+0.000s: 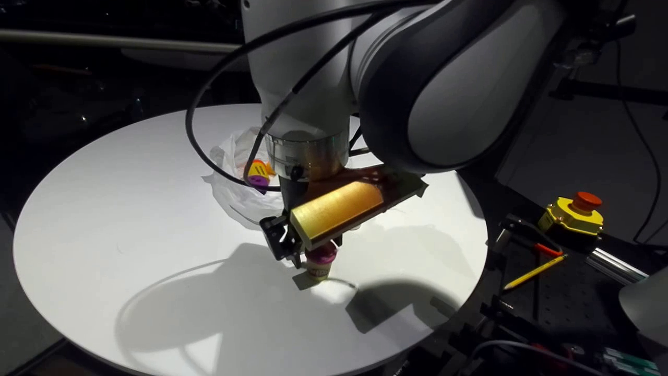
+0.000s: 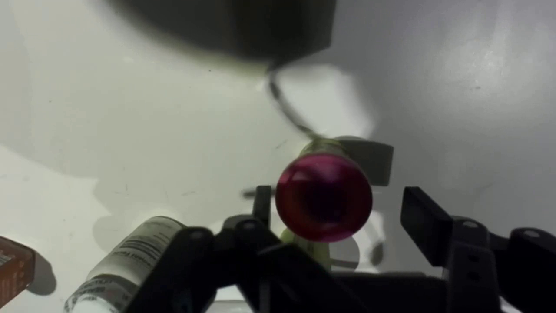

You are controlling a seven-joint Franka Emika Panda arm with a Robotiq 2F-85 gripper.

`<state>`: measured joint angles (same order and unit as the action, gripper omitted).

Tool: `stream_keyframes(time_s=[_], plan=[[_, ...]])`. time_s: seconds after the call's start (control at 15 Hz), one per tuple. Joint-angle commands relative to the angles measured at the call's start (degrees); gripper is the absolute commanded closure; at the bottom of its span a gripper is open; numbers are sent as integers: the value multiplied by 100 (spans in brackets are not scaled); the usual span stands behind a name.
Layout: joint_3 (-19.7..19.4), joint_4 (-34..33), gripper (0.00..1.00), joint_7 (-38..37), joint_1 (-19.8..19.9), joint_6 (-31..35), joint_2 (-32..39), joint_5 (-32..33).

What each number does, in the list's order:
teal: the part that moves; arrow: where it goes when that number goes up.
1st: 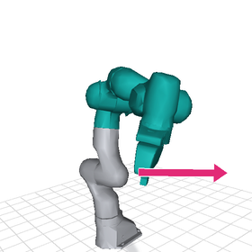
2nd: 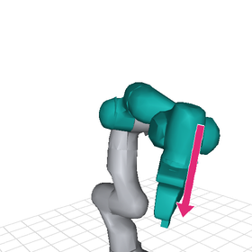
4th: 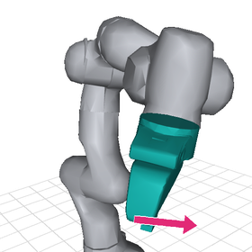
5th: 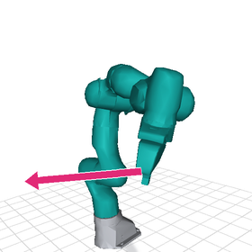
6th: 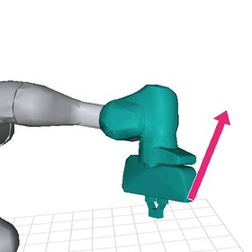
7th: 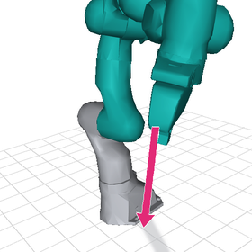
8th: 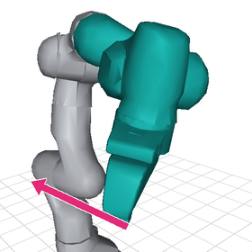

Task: Remove all the objects from the white plastic bag and put them on the table

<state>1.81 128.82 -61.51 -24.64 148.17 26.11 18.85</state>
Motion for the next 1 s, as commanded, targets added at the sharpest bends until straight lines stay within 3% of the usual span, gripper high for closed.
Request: stream_keyframes(time_s=[0.0,0.33,0.73,0.93], plan=[[-380,215,0,-230,-187,-107,-718,502],[-539,-281,0,-15,374,-412,-736,567],[-635,-1138,0,4,990,-620,3,240],[-631,-1658,0,22,1209,-659,458,-234]])
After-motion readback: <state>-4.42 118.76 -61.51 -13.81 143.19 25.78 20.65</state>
